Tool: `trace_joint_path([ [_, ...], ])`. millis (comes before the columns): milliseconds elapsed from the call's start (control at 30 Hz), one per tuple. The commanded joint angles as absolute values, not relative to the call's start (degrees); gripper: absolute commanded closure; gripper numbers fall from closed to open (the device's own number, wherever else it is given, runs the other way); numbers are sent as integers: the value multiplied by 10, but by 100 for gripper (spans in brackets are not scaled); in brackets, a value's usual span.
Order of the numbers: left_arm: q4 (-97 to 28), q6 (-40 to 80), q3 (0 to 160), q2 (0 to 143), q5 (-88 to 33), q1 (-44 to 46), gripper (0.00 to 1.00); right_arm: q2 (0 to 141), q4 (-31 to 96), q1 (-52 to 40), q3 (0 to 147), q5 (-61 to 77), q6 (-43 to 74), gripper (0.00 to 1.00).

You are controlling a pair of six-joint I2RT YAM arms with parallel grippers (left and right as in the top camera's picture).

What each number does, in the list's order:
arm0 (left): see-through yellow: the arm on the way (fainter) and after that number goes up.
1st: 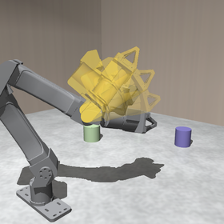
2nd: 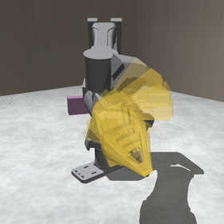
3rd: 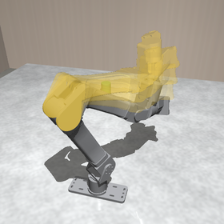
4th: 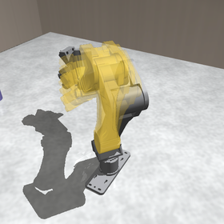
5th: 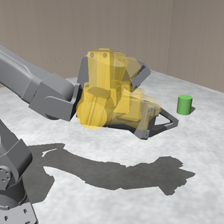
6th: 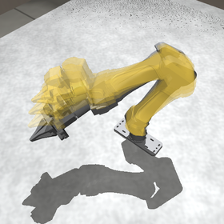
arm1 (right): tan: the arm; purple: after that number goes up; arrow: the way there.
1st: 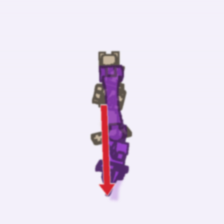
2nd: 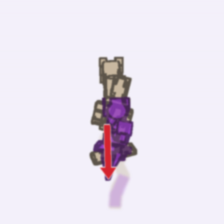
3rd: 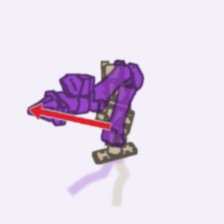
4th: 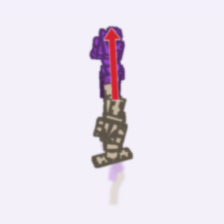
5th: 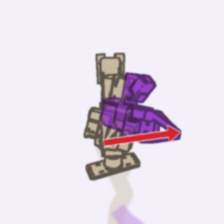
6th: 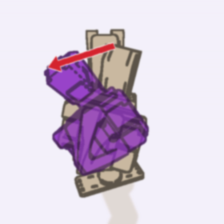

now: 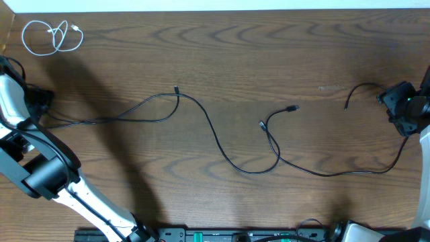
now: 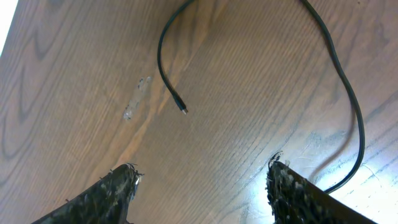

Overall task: Untangle cables
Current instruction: 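Release the black cable and move both grippers back toward the table edges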

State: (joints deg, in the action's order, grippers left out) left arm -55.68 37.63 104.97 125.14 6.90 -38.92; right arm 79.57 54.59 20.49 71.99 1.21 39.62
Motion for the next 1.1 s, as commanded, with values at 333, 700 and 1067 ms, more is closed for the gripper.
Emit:
trace_joint_path([
  [333, -417, 382, 920, 1258, 2, -388, 29, 800, 546, 201, 721, 21, 387, 35],
  [700, -348, 382, 921, 1259, -76, -388, 92, 800, 548, 198, 721, 22, 387, 42],
  [1067, -288, 382, 967, 1258, -114, -388, 92, 800, 551, 194, 721, 41, 387, 43],
])
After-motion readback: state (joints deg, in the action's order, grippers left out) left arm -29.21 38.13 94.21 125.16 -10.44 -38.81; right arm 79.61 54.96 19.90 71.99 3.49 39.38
